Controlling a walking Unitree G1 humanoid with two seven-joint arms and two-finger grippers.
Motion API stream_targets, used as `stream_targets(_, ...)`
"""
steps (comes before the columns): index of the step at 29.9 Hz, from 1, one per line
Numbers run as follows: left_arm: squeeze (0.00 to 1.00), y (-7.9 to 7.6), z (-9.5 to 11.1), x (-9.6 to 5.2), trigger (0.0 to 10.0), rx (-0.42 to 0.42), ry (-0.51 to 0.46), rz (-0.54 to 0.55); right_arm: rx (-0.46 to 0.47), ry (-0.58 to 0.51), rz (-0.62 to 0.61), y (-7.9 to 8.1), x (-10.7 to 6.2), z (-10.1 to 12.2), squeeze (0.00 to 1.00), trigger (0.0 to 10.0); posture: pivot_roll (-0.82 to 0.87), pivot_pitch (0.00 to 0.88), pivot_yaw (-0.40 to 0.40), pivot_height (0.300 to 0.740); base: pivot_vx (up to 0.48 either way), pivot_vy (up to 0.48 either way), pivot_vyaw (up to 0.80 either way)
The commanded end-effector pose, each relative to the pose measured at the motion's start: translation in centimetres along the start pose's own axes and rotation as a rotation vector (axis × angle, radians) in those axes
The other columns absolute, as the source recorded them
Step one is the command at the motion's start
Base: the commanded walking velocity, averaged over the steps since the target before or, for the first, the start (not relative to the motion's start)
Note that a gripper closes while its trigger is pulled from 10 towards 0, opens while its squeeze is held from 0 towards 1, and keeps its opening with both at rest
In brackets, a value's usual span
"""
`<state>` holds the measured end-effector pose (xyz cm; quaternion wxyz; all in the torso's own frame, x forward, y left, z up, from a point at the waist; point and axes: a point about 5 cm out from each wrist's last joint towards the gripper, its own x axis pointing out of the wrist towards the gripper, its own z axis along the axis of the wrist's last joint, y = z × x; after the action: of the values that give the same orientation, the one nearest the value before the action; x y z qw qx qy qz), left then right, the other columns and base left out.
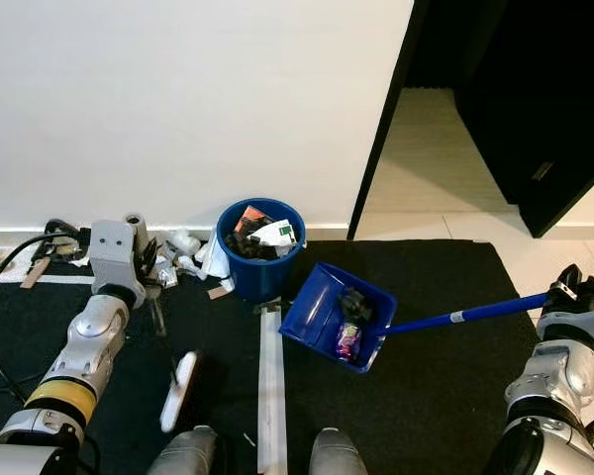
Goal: Sweep floor
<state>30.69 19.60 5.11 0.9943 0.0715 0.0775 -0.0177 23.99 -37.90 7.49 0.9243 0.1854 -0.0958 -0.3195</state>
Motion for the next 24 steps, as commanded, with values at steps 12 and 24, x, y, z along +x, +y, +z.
stream_targets(12,0.0,0.8,0.4,0.3,10.0,0.013,-0.001,0.041,0.05,-0.114,-0.051,-0.1,1.2,2.4,0.0,10.0,0.07,0.004,-0.016,0.74,0.23,0.0,0.0)
stream_targets(24,0.0,0.7,0.6,0.3,10.0,0.005,-0.01,0.05,0.035,-0.122,-0.06,-0.3,1.2,2.6,0.0,10.0,0.07,0.004,-0.017,0.74,0.48,0.0,0.0)
